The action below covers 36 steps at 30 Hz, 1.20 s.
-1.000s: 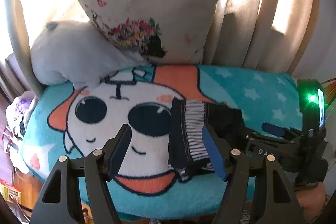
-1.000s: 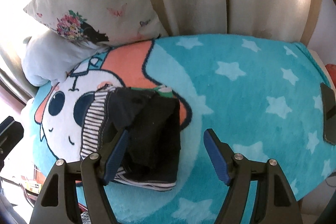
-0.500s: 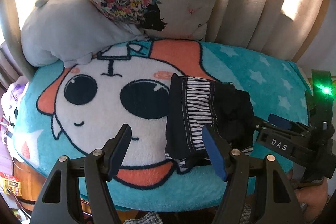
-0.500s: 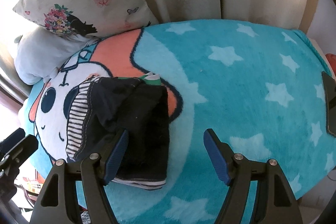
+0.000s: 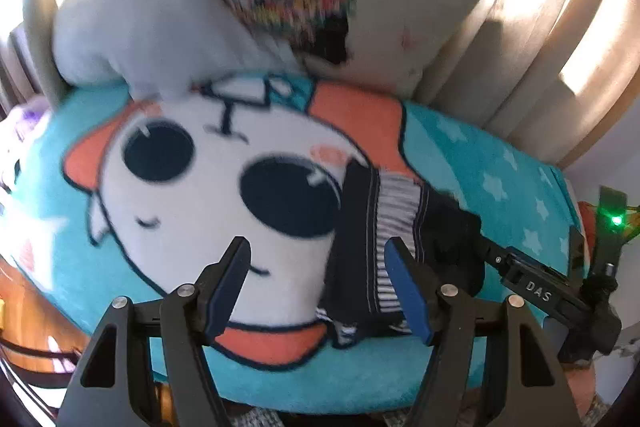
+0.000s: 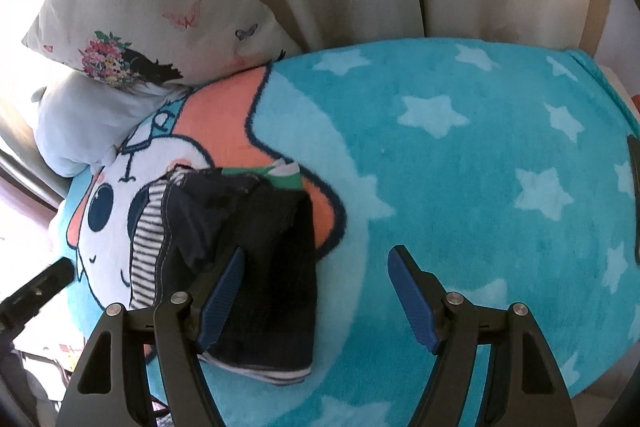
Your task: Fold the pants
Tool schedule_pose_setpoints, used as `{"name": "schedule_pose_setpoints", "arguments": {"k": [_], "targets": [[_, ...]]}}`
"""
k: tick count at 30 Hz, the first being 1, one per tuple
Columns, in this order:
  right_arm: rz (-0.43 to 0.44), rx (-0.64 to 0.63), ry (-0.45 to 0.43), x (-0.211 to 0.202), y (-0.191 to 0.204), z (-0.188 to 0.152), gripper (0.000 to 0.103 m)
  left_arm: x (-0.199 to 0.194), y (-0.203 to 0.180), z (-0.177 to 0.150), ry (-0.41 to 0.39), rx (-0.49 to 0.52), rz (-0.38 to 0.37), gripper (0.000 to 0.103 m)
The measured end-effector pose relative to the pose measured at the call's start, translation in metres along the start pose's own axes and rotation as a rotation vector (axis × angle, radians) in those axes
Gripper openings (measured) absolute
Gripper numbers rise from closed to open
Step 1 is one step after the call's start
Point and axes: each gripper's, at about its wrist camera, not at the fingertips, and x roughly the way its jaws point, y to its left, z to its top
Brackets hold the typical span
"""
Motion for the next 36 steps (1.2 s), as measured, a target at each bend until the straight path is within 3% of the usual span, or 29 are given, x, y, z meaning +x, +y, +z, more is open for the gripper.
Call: {"name": "schedule_pose_setpoints", "arguments": {"k": [8,9,11,14,24,31,36], "targets": [[-0.011,-0.043,-0.047,-0.003,0.020,0.014,0.078,-0.076,0.031,-0.003,-0.263,-0.033,0.191,0.071],[-0.013,-0.059,-0.054,-0.005,0.026,0.016,0.078,-0.091,0.039,-0.006,-0.308,-0.059,0.263,0.075],[-0.006,-0.098,-0.056,-0.006,0.040,0.021,0.078,-0.112,0.050,-0.011,-0.378,-0.100,0.362,0.096],[0.016,-0.169,-0.040,-0.004,0.067,0.021,0.078,-0.147,0.067,-0.019,-0.501,-0.167,0.460,0.103],[0.066,-0.389,0.007,0.007,0.140,-0.010,0.078,-0.147,0.107,-0.032,-0.405,-0.286,0.442,0.103],[0.040,-0.364,0.025,0.011,0.130,-0.013,0.078,-0.136,0.102,-0.032,-0.388,-0.270,0.396,0.103],[0.023,-0.323,0.043,0.016,0.118,-0.012,0.078,-0.111,0.101,-0.024,-0.294,-0.240,0.321,0.103]]}}
